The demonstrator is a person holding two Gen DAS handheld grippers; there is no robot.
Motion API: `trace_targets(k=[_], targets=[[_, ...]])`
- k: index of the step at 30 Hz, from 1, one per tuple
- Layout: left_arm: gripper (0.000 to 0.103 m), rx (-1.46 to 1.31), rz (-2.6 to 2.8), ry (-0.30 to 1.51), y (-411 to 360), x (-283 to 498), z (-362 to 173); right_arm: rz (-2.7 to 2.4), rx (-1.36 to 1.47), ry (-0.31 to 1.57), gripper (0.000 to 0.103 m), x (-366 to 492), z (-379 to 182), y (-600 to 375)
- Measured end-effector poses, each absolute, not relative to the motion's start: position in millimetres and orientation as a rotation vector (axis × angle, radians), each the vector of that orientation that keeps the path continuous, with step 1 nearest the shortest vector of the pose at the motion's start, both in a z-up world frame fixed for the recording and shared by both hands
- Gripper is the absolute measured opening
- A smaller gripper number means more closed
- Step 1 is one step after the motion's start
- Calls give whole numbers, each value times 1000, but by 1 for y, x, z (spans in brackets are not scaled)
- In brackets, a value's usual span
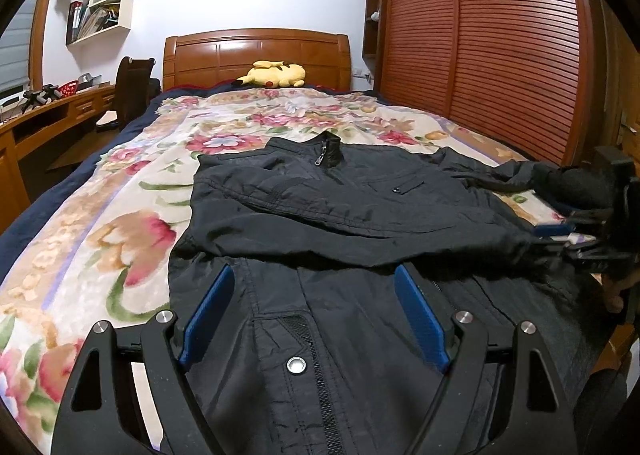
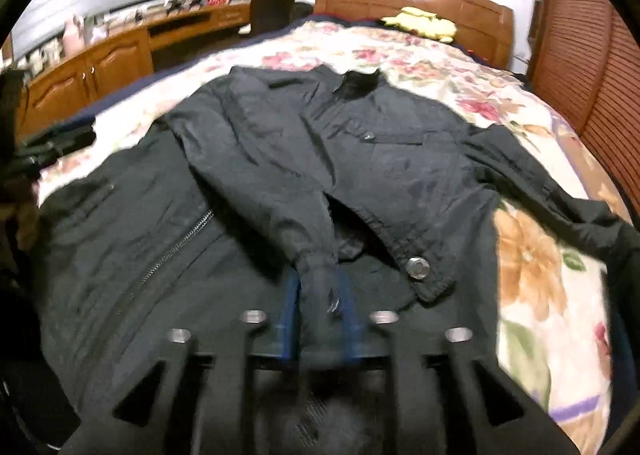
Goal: Fold large clothes
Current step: 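Lay the cuff flat on the jacket front and open the right tool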
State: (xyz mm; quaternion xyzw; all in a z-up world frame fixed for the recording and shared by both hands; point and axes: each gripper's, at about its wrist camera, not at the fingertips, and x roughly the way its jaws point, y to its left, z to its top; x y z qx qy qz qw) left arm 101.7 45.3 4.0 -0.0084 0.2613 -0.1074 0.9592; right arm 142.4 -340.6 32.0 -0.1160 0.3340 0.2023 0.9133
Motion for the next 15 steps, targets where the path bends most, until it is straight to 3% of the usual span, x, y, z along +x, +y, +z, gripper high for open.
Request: trace_targets(k=[1,2,15], targets=[[83,-16,-219,533,45,103,3,399,-231,679,53,143,36,-347],[83,-15,-220,536,45,103,3,383,-218,667,55,145,38,-354],[83,-22,-262,532,23,114,4,334,-187,838,55,236,12,-360]])
